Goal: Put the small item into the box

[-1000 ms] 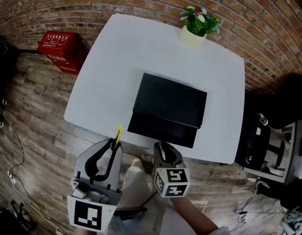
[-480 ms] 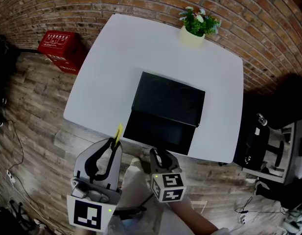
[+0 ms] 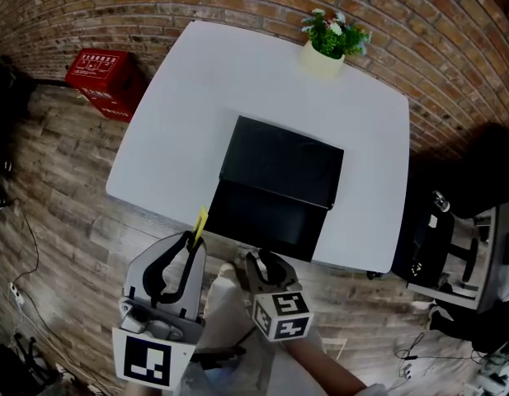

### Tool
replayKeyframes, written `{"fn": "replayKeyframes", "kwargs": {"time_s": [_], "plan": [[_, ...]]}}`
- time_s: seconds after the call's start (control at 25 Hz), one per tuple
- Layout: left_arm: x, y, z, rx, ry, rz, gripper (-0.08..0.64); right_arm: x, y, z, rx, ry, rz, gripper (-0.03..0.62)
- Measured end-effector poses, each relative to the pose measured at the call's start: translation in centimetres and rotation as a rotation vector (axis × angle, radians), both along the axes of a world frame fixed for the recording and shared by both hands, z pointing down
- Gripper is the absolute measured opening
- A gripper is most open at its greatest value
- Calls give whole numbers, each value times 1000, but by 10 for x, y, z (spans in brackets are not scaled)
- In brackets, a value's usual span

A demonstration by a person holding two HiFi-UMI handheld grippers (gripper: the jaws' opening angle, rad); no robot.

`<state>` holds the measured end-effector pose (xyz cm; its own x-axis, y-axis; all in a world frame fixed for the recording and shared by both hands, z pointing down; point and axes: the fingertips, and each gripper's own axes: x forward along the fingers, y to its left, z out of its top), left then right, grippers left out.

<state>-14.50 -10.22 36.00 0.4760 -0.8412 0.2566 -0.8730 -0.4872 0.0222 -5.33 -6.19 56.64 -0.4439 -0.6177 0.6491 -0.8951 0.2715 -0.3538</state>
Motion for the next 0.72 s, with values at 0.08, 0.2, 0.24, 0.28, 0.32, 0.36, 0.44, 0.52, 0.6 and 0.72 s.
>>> {"fn": "replayKeyframes", "kwargs": {"time_s": [0.08, 0.2, 0.24, 0.28, 0.32, 0.36, 0.44, 0.52, 0.6, 0.72], "plan": [[0, 2, -3, 6, 2, -7, 60, 1, 5, -1, -4, 4, -5, 86], [0, 5, -9, 18, 1, -15, 60, 0, 14, -13, 23, 47, -67, 84], [0, 6, -12, 25, 3, -18, 60, -1, 16, -21, 48, 62, -91, 84], [0, 7, -16, 33, 6, -23, 60, -1, 17, -29, 77, 74, -112, 78], [0, 8, -21, 43, 10, -28, 60, -1, 16, -39, 107, 82, -127, 75], [0, 9, -25, 52, 13, -33, 60, 0, 15, -50, 140, 87, -139, 73], [1, 11, -36, 70, 20, -39, 60, 4, 8, -75, 210, 96, -145, 69], [3, 13, -48, 91, 38, -45, 60, 9, -4, -103, 284, 101, -135, 67], [4, 15, -63, 116, 60, -55, 60, 16, -15, -132, 366, 105, -123, 67], [4, 18, -82, 148, 63, -72, 60, 29, -31, -173, 505, 125, -113, 67]]}}
